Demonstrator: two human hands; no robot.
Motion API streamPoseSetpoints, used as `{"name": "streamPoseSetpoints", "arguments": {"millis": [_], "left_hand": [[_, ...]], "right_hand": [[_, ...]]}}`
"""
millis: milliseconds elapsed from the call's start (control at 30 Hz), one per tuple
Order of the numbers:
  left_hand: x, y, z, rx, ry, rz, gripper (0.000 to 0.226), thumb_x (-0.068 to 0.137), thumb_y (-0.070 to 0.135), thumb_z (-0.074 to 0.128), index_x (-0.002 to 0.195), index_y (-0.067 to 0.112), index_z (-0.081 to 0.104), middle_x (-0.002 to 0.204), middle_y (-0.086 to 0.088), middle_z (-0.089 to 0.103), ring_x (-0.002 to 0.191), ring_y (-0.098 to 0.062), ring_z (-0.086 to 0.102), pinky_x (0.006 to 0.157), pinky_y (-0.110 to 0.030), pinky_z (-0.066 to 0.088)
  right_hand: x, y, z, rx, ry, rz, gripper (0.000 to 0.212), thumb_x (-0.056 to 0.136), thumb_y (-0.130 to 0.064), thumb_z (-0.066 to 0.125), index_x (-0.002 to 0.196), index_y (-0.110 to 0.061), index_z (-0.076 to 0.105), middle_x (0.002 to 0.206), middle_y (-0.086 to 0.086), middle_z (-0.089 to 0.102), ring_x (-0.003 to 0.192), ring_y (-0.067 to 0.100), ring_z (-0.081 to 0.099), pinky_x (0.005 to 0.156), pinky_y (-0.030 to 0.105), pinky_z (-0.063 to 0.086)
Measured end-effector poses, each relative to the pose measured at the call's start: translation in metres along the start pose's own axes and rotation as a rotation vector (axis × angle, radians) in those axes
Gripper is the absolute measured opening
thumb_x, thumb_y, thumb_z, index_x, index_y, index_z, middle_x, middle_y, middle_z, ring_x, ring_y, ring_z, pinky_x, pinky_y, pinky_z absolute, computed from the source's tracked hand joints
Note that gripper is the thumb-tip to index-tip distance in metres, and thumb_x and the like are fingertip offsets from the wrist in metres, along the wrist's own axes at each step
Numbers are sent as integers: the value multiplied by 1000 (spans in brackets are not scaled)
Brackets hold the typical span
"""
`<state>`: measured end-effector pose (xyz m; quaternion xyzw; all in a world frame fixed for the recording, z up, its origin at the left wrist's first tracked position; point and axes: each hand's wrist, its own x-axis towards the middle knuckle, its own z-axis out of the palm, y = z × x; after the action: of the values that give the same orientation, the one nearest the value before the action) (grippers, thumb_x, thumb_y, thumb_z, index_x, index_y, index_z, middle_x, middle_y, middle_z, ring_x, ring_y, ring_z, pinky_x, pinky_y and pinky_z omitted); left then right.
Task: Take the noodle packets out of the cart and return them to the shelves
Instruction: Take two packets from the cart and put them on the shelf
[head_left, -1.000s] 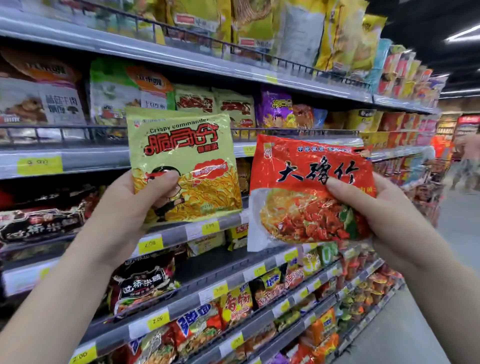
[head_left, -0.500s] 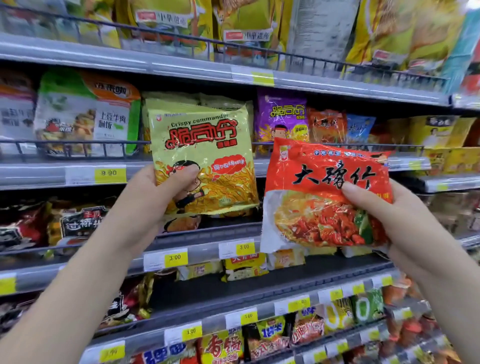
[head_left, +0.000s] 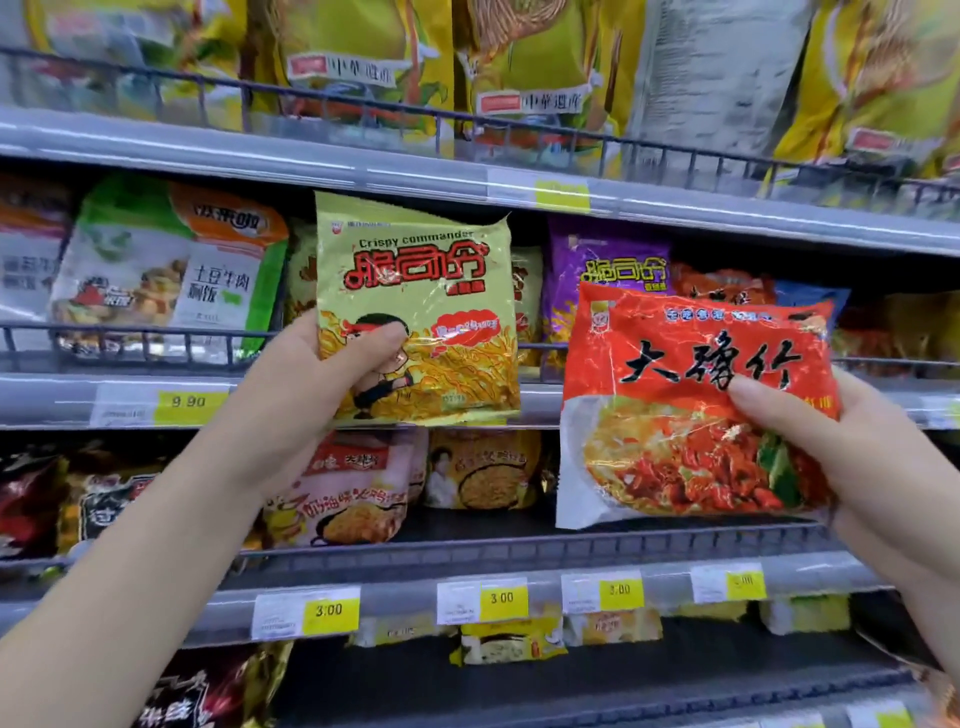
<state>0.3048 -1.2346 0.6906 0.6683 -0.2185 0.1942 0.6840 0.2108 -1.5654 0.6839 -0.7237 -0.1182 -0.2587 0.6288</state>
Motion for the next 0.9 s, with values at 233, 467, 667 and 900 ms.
{"name": "streamPoseSetpoints", "arguments": {"millis": [233, 467, 667, 900], "left_hand": [[38, 2, 17, 116, 21, -19, 25, 85, 43, 78, 98, 24, 69, 87, 10, 75, 98, -19, 68, 106, -45, 49], [70, 13, 37, 250, 90, 16, 20, 94, 28, 72, 77, 20, 65, 61, 13, 65, 54, 0, 54, 66, -24, 40], [94, 25, 39, 372, 102, -25, 20, 94, 35, 72, 86, 17, 71, 60, 12, 68, 56, -4, 55, 60, -26, 37], [106, 25, 44, 444, 42, -38, 14, 94, 22, 74, 85, 14, 66, 61, 8, 73, 49, -1, 58, 52, -17, 44]], "right_hand": [[35, 14, -12, 105, -50, -15, 40, 53, -45, 80, 92, -35, 79, 99, 3, 82, 80, 21, 80, 54, 34, 62], [60, 27, -27, 173, -85, -50, 33, 55, -43, 79, 87, -38, 80, 98, 4, 82, 81, 24, 80, 60, 43, 64], [73, 47, -36, 182, -125, -39, 44, 51, -51, 85, 93, -41, 80, 101, 4, 81, 86, 27, 80, 65, 46, 64], [77, 64, -46, 209, -106, -9, 24, 74, -30, 70, 94, -36, 81, 102, 6, 81, 86, 27, 80, 62, 43, 64]]}}
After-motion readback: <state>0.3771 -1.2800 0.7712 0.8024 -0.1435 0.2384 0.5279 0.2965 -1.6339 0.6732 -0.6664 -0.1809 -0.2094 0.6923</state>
